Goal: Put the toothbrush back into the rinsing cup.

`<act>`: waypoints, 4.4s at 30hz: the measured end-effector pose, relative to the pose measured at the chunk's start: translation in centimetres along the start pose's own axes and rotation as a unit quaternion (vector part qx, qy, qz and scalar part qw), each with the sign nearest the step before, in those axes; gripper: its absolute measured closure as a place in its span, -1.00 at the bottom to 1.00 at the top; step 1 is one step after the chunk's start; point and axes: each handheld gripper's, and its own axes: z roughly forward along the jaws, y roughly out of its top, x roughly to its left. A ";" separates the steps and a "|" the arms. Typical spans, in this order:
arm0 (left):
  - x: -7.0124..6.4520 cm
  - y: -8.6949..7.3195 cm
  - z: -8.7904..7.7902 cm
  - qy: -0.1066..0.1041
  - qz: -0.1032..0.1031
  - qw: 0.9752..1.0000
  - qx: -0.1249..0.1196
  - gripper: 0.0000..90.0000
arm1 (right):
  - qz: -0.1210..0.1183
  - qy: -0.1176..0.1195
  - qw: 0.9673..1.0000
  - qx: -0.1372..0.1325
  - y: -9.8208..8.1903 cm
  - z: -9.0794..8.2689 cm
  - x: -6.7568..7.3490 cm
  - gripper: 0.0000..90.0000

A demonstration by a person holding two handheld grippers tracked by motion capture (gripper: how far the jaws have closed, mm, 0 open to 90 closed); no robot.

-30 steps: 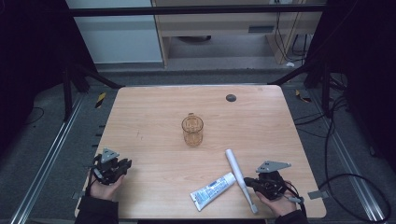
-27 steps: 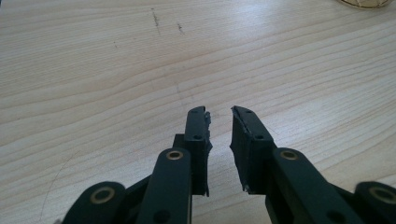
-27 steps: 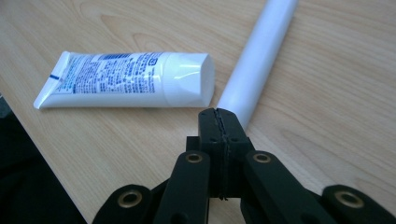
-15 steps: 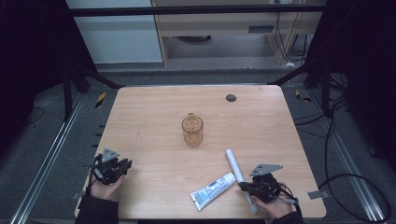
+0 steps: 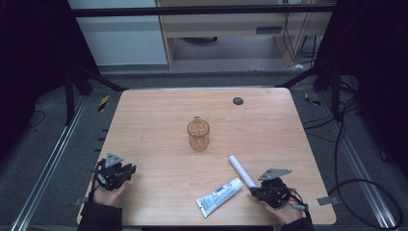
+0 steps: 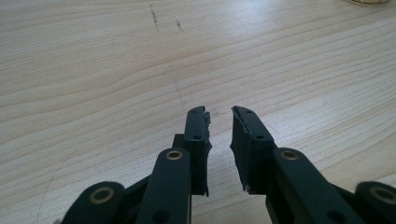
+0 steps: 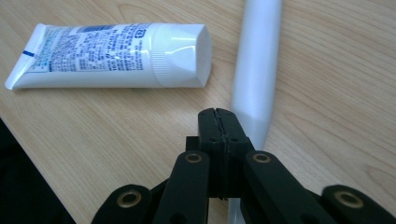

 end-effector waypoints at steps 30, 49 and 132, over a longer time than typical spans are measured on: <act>0.1 0.0 0.0 0.002 -0.003 1.000 0.000 0.67 | 0.039 -0.051 0.998 0.017 -0.9 -0.9 -1.6 1.00; 0.0 0.0 0.0 0.002 0.000 1.000 0.001 0.67 | 0.057 -0.080 0.995 0.019 -1.1 -1.1 -2.7 1.00; 0.0 0.0 0.2 0.005 0.003 1.000 0.006 0.70 | 0.137 -0.162 0.977 -0.019 1.8 0.4 -9.9 1.00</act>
